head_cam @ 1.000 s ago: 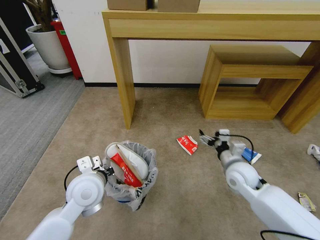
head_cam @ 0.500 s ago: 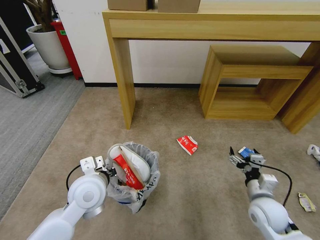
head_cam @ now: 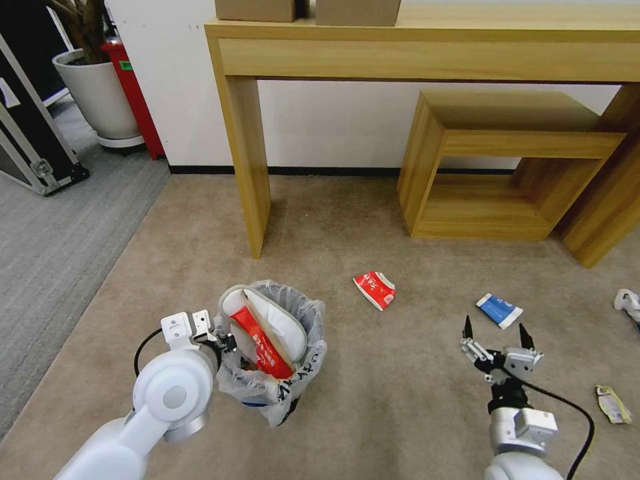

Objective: Pick up the trash bin and place the garbage on the floor into it.

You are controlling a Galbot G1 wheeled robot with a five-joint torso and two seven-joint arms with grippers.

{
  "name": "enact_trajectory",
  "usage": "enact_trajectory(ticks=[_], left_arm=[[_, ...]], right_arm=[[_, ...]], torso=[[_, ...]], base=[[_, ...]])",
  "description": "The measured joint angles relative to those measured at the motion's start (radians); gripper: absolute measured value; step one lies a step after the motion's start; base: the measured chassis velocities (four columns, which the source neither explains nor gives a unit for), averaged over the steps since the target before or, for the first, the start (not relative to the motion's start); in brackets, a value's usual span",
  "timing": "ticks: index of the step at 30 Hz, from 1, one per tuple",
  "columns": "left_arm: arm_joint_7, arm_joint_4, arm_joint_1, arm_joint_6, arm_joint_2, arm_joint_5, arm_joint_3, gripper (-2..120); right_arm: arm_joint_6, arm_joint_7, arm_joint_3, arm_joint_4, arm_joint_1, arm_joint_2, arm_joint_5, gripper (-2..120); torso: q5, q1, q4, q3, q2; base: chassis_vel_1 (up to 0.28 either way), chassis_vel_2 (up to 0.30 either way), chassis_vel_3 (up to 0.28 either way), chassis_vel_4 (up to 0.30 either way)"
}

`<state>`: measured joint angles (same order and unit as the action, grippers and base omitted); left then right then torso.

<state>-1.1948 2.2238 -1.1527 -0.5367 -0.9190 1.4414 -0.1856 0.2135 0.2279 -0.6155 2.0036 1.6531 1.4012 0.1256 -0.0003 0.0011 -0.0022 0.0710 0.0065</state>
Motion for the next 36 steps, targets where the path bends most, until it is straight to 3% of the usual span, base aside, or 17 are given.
enact_trajectory(ticks=[16, 36], left_arm=[[0.011, 0.033, -0.064, -0.009, -0.013, -0.036, -0.035, 0], [0.008, 0.02, -0.055, -0.007, -0.018, -0.034, -0.039, 0]], right_arm=[[0.036, -0.019, 0.043, -0.012, 0.008, 0.009, -0.001, 100], [0.056, -0.027, 0.08, -0.073, -0.04, -0.026, 0.005, 100]], torso=[[0.0003, 0.0, -0.0001, 0.0, 0.0], [0.0004, 0.001, -0.0002, 0.0, 0.0]], base=[[-0.056, 0.049, 0.049, -0.044], [-0.26, 0.261, 0.263, -0.27]])
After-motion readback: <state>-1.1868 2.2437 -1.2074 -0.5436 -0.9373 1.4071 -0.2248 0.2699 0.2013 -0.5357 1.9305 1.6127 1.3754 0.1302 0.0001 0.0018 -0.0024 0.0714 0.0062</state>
